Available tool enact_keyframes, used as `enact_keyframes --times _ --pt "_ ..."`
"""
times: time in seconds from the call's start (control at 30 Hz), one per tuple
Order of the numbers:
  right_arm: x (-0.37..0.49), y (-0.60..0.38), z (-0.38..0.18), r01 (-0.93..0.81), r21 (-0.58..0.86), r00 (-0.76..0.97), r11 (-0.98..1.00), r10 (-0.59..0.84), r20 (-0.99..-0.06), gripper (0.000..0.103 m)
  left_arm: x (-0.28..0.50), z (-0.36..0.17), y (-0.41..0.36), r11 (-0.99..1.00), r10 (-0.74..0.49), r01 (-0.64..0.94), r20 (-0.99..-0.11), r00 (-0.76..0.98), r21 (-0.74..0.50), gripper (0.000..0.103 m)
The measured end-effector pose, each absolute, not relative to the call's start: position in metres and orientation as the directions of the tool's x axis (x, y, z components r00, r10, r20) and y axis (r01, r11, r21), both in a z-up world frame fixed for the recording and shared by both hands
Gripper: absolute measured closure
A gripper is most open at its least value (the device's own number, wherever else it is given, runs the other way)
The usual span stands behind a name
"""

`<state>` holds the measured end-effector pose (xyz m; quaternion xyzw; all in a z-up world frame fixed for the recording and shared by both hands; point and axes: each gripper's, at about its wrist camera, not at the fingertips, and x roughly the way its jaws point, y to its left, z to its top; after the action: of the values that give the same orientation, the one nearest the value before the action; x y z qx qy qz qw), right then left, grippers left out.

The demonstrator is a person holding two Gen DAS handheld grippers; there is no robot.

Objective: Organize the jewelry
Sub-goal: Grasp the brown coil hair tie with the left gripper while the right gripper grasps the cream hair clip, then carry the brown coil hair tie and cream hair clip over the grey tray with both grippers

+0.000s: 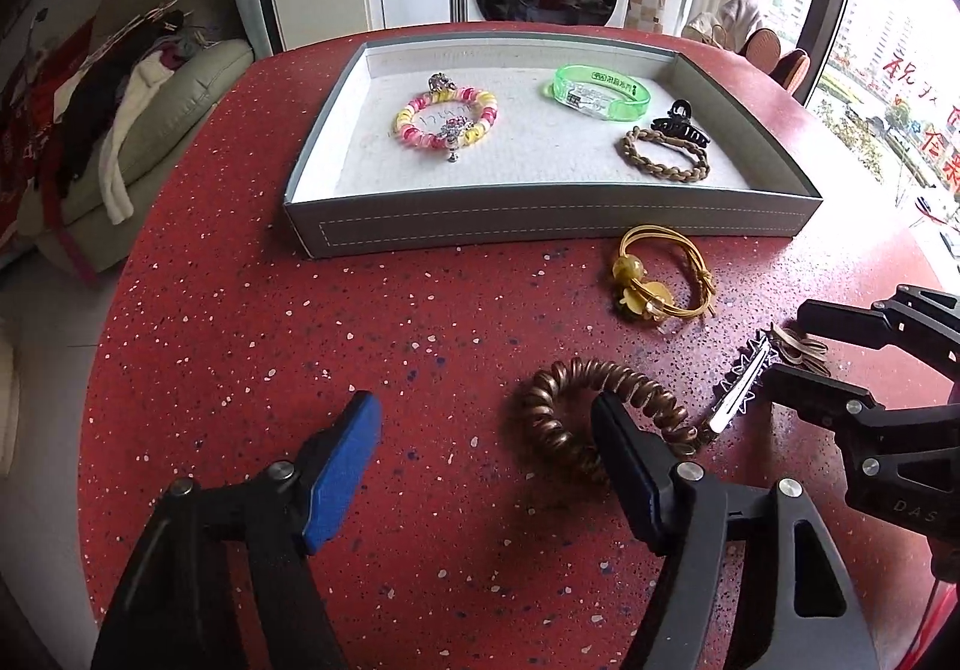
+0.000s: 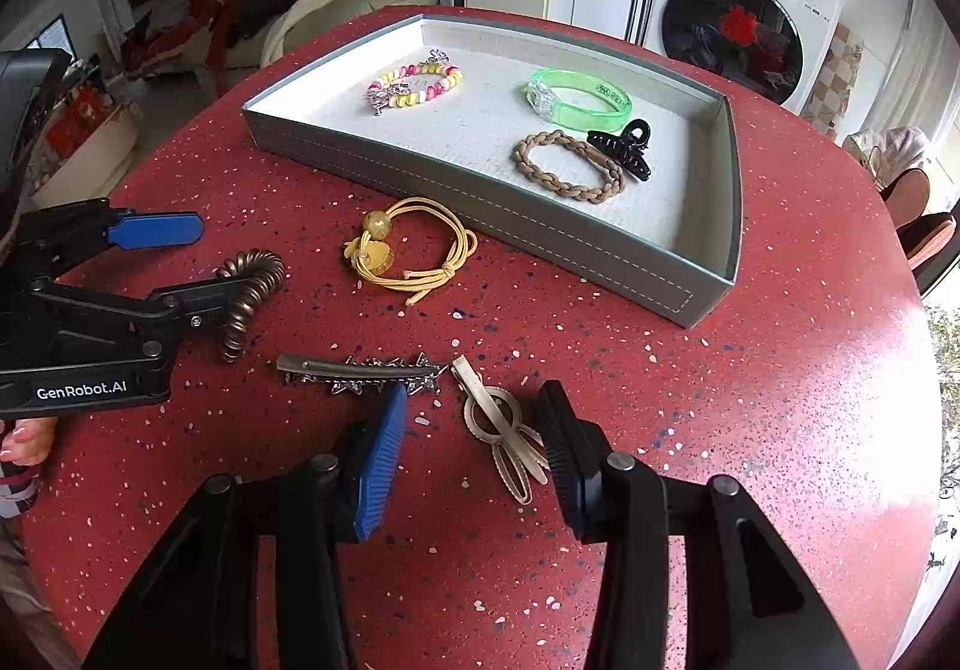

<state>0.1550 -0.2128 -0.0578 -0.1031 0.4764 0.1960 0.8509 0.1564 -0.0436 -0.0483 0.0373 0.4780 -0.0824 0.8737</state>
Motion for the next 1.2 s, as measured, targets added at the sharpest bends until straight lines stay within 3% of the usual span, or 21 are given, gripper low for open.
enact_keyframes --times 0.1,0.17,0.4,0.8,1.2 --pt "0.155 -0.207 -0.056 -0.435 0.012 0.458 0.900 0.233 -0.858 0.068 0.154 -0.048 -0.049 0.978 -0.114 0.209 -0.840 0.531 0.000 0.027" --pt "0.155 -0.206 -0.056 -0.430 0.015 0.455 0.903 0.231 -0.860 0.084 0.153 -0.047 -0.052 0.975 -0.112 0.223 -0.837 0.536 0.012 0.032" --pt "0.151 -0.205 -0.054 -0.373 0.018 0.466 0.928 0.204 -0.861 0.085 0.150 -0.045 -0.053 0.964 -0.144 0.265 -0.835 0.530 0.002 0.073" --pt "0.139 -0.244 -0.046 -0.228 0.184 0.493 0.956 0.276 -0.825 0.085 0.144 -0.031 -0.015 0.945 -0.309 0.261 -0.793 0.525 -0.195 0.073" --pt "0.123 -0.262 -0.046 -0.163 0.279 0.514 0.946 0.323 -0.795 0.085 0.136 -0.031 0.022 0.938 -0.346 0.218 -0.782 0.519 -0.271 0.073"
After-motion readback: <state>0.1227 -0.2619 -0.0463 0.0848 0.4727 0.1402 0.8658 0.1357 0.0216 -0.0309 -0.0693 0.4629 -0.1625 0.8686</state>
